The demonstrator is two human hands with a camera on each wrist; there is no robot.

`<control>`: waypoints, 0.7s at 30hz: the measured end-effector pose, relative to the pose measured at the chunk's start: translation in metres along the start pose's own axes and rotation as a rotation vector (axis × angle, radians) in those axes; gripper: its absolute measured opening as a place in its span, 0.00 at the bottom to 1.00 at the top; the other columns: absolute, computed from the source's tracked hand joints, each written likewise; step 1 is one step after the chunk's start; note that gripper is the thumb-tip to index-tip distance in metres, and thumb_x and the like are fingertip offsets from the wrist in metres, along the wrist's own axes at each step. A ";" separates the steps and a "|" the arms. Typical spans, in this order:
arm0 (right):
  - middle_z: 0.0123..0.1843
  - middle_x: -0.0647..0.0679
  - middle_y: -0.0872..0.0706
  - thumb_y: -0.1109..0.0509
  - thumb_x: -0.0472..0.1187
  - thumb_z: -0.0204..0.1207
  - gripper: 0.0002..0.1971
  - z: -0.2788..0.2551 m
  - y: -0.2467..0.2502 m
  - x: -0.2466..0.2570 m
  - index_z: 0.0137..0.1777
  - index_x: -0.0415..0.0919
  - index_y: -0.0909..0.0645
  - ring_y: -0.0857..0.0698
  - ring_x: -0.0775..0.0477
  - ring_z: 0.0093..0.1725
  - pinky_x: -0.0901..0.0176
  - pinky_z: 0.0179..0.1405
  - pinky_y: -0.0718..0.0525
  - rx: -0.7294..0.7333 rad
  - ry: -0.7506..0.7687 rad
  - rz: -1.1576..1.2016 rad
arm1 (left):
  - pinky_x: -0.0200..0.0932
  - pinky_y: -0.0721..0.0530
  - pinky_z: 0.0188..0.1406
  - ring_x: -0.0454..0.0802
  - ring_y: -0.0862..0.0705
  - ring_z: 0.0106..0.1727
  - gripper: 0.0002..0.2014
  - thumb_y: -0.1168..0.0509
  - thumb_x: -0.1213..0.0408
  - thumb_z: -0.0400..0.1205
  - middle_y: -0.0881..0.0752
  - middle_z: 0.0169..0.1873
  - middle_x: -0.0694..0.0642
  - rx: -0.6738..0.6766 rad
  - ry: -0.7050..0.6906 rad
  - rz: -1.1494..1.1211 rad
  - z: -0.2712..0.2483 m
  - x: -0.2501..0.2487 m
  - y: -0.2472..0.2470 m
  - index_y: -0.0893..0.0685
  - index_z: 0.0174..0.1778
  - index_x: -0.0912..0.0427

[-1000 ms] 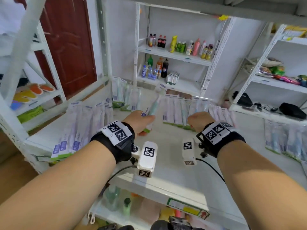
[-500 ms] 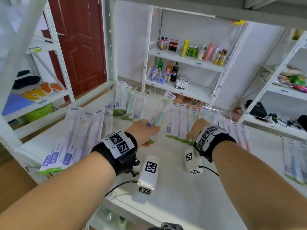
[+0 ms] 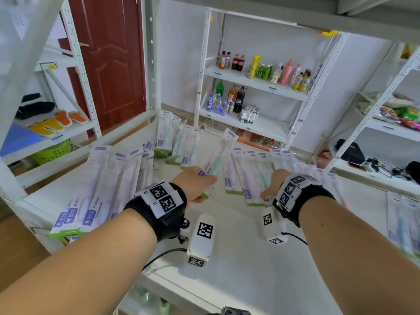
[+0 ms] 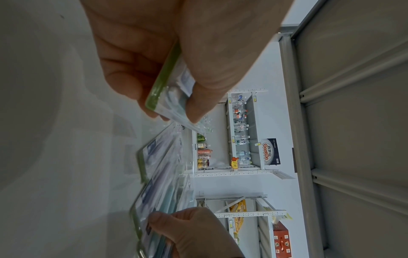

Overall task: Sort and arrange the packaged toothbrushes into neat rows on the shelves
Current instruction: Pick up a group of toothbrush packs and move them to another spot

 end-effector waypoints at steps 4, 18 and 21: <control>0.29 0.50 0.16 0.28 0.66 0.47 0.24 -0.008 0.000 -0.003 0.33 0.48 0.25 0.15 0.47 0.28 0.55 0.29 0.15 -0.032 -0.002 0.008 | 0.40 0.22 0.29 0.52 0.20 0.41 0.11 0.34 0.57 0.81 0.18 0.44 0.58 0.002 0.002 0.003 0.000 0.000 -0.001 0.21 0.55 0.60; 0.36 0.48 0.16 0.24 0.61 0.56 0.22 -0.022 0.001 -0.009 0.38 0.45 0.26 0.17 0.47 0.34 0.59 0.28 0.21 0.004 0.027 0.072 | 0.39 0.20 0.26 0.51 0.19 0.39 0.08 0.34 0.57 0.80 0.18 0.42 0.57 0.004 -0.021 0.067 0.001 -0.008 -0.013 0.21 0.48 0.57; 0.34 0.48 0.16 0.26 0.61 0.54 0.22 -0.018 -0.002 -0.006 0.36 0.46 0.25 0.16 0.47 0.32 0.59 0.26 0.21 -0.032 0.062 0.050 | 0.40 0.19 0.28 0.53 0.19 0.40 0.09 0.34 0.57 0.80 0.18 0.43 0.59 0.001 -0.013 0.081 0.002 -0.009 -0.018 0.21 0.49 0.59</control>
Point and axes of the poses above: each hand's wrist, its own z-axis towards the middle knuckle, its own y-axis out of the back of the hand, x = y × z, the point moved 5 cm from there along z, towards the middle knuckle
